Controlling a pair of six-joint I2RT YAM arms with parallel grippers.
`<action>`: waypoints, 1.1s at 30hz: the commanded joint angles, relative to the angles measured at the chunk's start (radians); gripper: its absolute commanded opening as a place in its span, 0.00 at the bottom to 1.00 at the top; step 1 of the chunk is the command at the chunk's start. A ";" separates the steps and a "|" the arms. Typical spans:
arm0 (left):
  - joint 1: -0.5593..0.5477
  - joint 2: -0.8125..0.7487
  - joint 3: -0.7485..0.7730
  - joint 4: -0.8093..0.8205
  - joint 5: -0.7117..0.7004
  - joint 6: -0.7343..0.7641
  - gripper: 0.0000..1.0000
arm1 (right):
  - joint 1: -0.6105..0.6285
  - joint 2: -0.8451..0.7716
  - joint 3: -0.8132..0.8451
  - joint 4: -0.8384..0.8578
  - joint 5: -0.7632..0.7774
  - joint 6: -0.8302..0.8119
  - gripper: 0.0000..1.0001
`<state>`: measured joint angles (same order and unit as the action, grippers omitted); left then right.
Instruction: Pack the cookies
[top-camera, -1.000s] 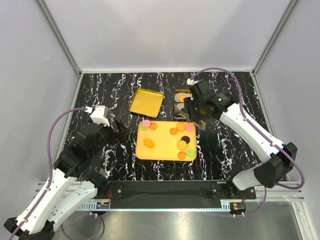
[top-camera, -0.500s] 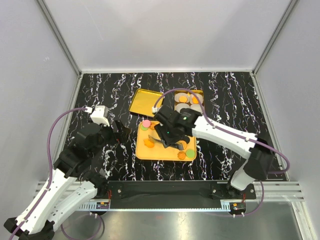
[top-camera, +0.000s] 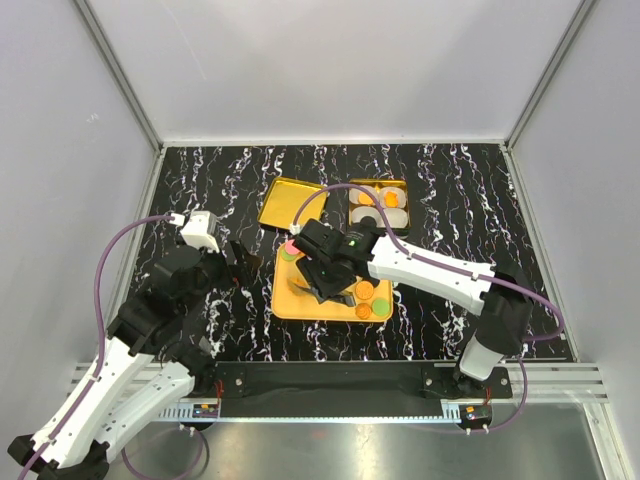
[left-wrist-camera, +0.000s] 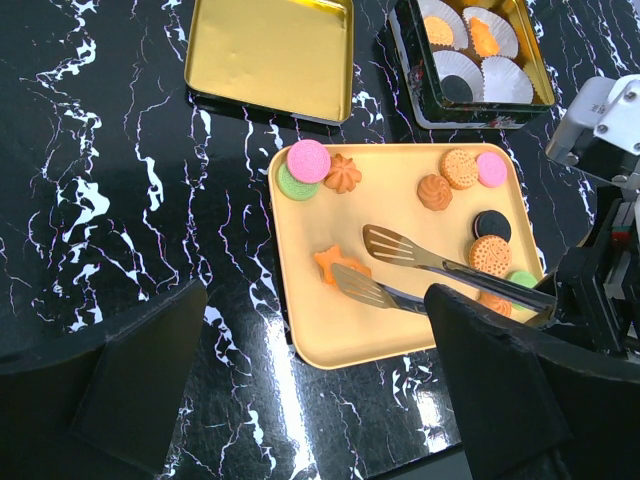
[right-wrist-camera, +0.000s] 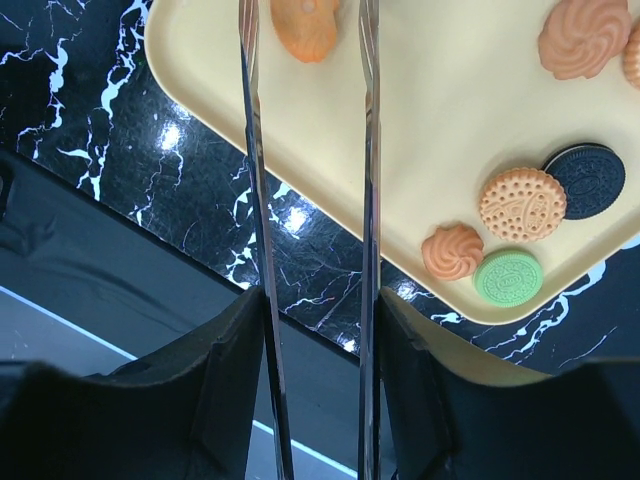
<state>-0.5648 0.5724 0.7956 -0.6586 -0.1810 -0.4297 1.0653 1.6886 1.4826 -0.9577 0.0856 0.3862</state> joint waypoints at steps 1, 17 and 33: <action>-0.004 -0.003 -0.001 0.033 -0.009 0.005 0.99 | 0.018 0.005 0.047 0.022 0.003 0.011 0.54; -0.004 -0.008 -0.002 0.033 -0.008 0.005 0.99 | 0.021 0.040 0.034 0.013 -0.007 -0.003 0.43; -0.004 -0.008 -0.004 0.036 -0.003 0.005 0.99 | -0.036 -0.067 0.056 -0.052 0.077 -0.010 0.39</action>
<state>-0.5648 0.5713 0.7956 -0.6590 -0.1810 -0.4297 1.0599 1.6890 1.4887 -0.9993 0.1223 0.3859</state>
